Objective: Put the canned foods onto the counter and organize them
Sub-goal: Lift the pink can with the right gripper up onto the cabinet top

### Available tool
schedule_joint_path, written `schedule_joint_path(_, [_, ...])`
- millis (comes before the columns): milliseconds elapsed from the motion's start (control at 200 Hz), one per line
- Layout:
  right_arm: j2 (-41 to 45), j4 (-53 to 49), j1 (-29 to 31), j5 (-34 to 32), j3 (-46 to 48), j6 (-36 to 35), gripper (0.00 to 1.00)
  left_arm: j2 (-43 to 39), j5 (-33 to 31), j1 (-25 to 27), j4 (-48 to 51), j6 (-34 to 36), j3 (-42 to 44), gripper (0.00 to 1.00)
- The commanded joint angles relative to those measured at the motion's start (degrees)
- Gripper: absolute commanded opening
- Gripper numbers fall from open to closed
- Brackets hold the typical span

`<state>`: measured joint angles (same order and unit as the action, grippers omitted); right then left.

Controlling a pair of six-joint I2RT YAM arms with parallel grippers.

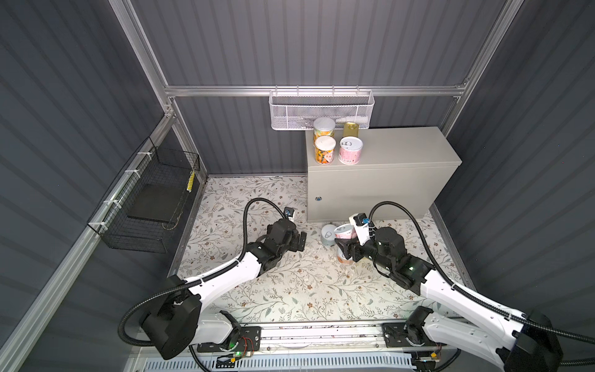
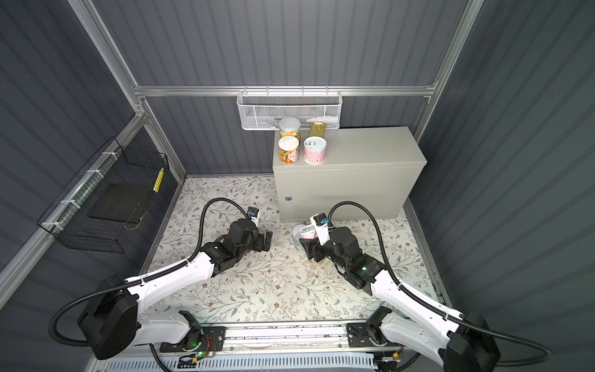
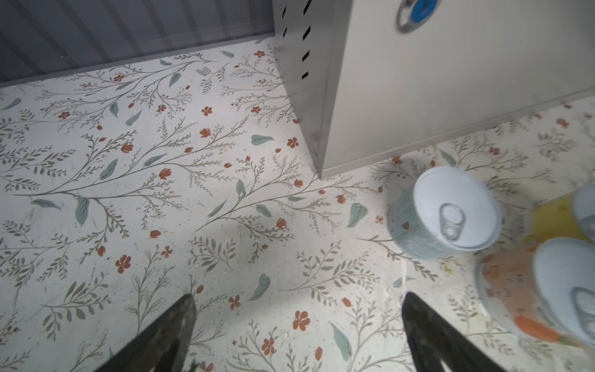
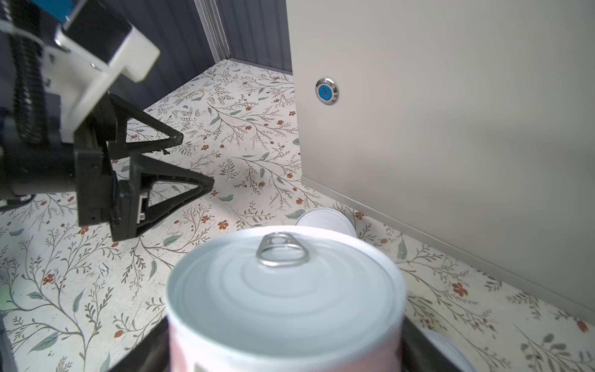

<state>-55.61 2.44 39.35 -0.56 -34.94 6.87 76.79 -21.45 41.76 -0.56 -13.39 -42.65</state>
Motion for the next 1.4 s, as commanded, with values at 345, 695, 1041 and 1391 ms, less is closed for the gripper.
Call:
schedule_joint_path(345, [-1.6,-10.33,-1.48,3.27,-21.24,10.7,0.69,1.67,-2.23,-0.54,-13.53,0.38,8.29,1.0])
schedule_joint_path(695, [-10.7,-13.17,-9.49,8.6,-40.85,8.33,0.68,2.79,-1.31,-0.54,-11.57,-0.76,7.08,1.0])
schedule_joint_path(1041, [-16.8,-15.89,-19.25,12.18,-58.12,6.83,0.69,2.75,-3.87,-0.54,-11.28,-0.28,6.99,1.0])
schedule_joint_path(1391, [-24.77,-8.11,-28.08,17.02,-67.47,7.69,0.7,4.5,-3.93,-0.58,-10.43,-0.17,5.92,1.0])
